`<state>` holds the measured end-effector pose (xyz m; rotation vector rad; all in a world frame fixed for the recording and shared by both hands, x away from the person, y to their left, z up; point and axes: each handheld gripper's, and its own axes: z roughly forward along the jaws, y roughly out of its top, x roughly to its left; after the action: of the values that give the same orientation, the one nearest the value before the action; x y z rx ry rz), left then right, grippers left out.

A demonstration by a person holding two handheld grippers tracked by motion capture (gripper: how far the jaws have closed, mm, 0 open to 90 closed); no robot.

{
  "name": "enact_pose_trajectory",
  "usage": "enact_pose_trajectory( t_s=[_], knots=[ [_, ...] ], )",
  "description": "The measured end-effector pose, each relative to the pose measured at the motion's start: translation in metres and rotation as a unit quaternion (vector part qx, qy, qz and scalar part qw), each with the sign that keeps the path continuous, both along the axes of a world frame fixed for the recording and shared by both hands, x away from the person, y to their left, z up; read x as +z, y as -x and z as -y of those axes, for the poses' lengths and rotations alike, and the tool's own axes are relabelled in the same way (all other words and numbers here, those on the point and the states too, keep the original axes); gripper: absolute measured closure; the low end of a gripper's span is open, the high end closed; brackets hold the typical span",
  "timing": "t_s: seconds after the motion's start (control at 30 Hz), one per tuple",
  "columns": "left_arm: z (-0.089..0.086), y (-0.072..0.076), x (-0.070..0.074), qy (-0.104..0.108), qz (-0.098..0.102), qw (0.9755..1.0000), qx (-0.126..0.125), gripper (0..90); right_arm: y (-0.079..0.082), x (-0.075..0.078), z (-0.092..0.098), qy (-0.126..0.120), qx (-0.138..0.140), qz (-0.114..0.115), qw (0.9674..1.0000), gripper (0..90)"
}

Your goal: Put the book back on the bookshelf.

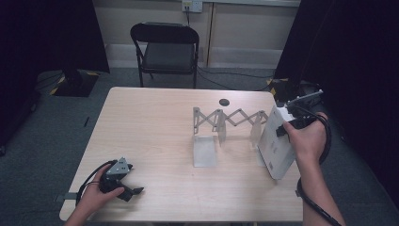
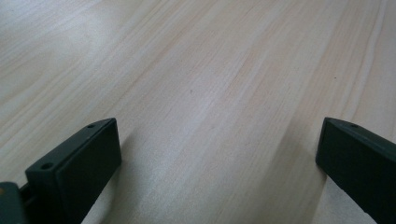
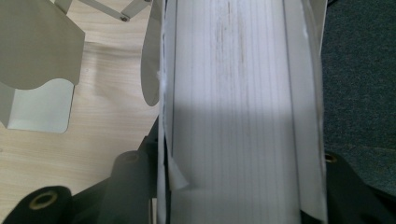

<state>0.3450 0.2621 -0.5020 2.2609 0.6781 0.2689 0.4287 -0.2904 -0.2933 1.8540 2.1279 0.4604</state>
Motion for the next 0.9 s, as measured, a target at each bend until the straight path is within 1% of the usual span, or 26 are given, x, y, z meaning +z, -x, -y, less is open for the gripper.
enact_pose_trajectory(
  t_s=[0.23, 0.4, 0.6, 0.63, 0.9],
  knots=[
    [0.0, 0.0, 0.0, 0.0, 0.0, 1.0, 0.0, 0.0, -0.003, -0.001, -0.004, 0.006, 0.005, 0.001, 1.0, 53.1],
    [0.0, 0.0, 0.0, 0.0, 0.0, 1.0, 0.0, 0.0, -0.005, -0.001, -0.004, 0.004, 0.002, 0.004, 1.0, 53.1],
    [0.0, 0.0, 0.0, 0.0, 0.0, 1.0, 0.0, 0.0, -0.009, 0.0, -0.003, 0.009, 0.003, 0.008, 0.9999, 53.1],
    [0.0, 0.0, 0.0, 0.0, 0.0, 1.0, 0.0, 0.0, -0.009, 0.0, -0.003, 0.006, -0.001, 0.008, 0.9999, 53.1],
    [0.0, 0.0, 0.0, 0.0, 0.0, 1.0, 0.0, 0.0, -0.014, -0.002, -0.005, 0.007, -0.002, 0.008, 0.9999, 53.1]
  ],
)
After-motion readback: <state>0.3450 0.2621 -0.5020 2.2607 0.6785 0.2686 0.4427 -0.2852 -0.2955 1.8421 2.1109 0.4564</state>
